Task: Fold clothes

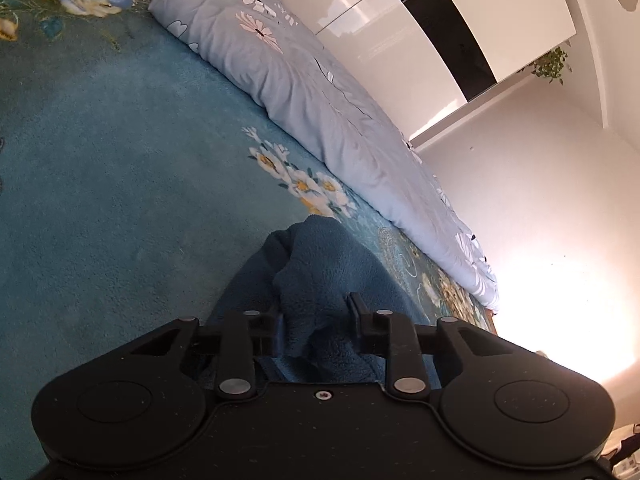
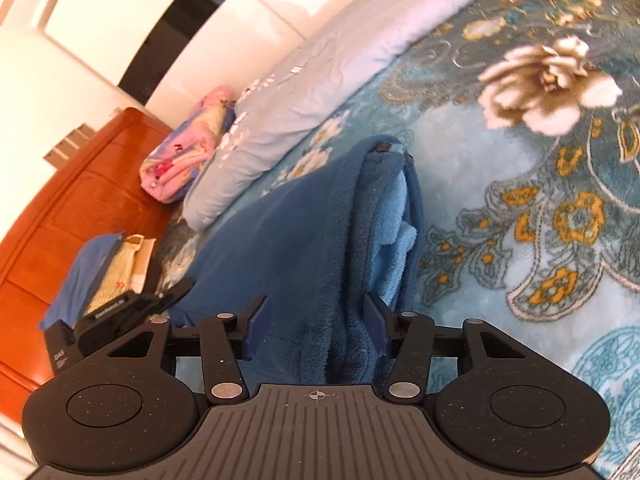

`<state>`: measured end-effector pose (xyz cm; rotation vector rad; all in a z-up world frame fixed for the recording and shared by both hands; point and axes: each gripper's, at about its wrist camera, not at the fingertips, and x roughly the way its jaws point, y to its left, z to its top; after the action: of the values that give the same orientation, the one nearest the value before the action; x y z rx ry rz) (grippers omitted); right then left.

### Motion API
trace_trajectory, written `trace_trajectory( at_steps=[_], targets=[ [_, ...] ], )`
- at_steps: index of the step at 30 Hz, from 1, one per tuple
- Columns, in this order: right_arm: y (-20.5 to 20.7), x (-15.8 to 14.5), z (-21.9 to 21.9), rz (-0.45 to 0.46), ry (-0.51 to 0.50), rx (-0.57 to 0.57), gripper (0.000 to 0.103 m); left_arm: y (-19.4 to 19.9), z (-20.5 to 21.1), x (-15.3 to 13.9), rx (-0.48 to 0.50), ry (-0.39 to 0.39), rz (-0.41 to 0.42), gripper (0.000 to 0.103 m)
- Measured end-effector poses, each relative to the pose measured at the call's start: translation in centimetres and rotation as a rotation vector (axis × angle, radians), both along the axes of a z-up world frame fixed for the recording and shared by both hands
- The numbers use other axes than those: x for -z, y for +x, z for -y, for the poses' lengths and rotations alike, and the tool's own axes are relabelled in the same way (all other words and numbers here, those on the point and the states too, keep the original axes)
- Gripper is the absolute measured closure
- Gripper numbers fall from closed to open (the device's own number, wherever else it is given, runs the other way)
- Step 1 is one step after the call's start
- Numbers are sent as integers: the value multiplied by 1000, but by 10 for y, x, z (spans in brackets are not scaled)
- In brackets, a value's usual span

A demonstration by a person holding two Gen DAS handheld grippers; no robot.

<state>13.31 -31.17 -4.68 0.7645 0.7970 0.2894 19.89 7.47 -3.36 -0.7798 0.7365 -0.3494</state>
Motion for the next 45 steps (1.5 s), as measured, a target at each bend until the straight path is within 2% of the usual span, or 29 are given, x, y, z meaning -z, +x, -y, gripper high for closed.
trace_trajectory(
  at_steps=[7, 10, 12, 16, 18, 21, 23, 24, 25, 26, 27, 28, 29, 31, 34, 36, 37, 39, 43, 45],
  targets=[
    [4, 19, 1, -77, 52, 29, 55, -18, -4, -5, 28, -30, 26, 80],
    [-1, 15, 0, -63, 53, 32, 65, -29, -3, -6, 41, -18, 39, 80],
    [-4, 11, 2, -52, 50, 36, 65, -35, -2, -3, 54, 1, 42, 80],
    [-3, 17, 1, -94, -4, 25, 65, -32, -9, 21, 29, -20, -24, 79],
    [-1, 22, -1, -117, -25, 20, 65, -31, -9, 27, 29, -7, -38, 78],
    [0, 25, -5, -120, -37, 19, 64, -30, -11, 29, 44, -6, -37, 73],
    [-2, 21, -4, -107, -51, 19, 64, -29, -16, 24, 54, -28, -24, 63],
    [-3, 17, -4, -97, -56, 18, 64, -30, -19, 21, 56, -41, -15, 53],
    [-4, 14, -2, -85, -59, 21, 59, -31, -24, 18, 60, -63, 4, 45],
    [-6, 10, 0, -71, -62, 25, 49, -31, -29, 15, 65, -82, 24, 42],
    [-7, 7, 2, -55, -63, 32, 44, -31, -34, 11, 72, -93, 45, 31],
    [-7, 5, 5, -39, -64, 40, 30, -27, -37, 8, 74, -76, 56, 20],
    [-4, 6, 6, -34, -56, 45, 16, -22, -39, 4, 76, -55, 66, 16],
    [3, 12, 8, -34, -35, 51, 7, -9, -41, -3, 73, 10, 70, 8],
    [15, 20, 10, -32, -2, 61, 6, 18, -37, -11, 95, 78, 79, 7],
    [22, 26, 11, -32, 19, 68, 5, 38, -33, -11, 140, 81, 83, 4],
    [26, 28, 12, -31, 30, 71, 1, 49, -30, -8, 172, 76, 77, 3],
    [33, 34, 13, -31, 51, 78, 1, 67, -20, 0, 225, 93, 28, 3],
    [48, 45, 16, -29, 94, 91, 0, 92, 0, 18, 332, 189, -16, 3],
    [55, 50, 17, -25, 110, 88, 0, 98, 1, 25, 354, 176, -16, 3]
  ],
)
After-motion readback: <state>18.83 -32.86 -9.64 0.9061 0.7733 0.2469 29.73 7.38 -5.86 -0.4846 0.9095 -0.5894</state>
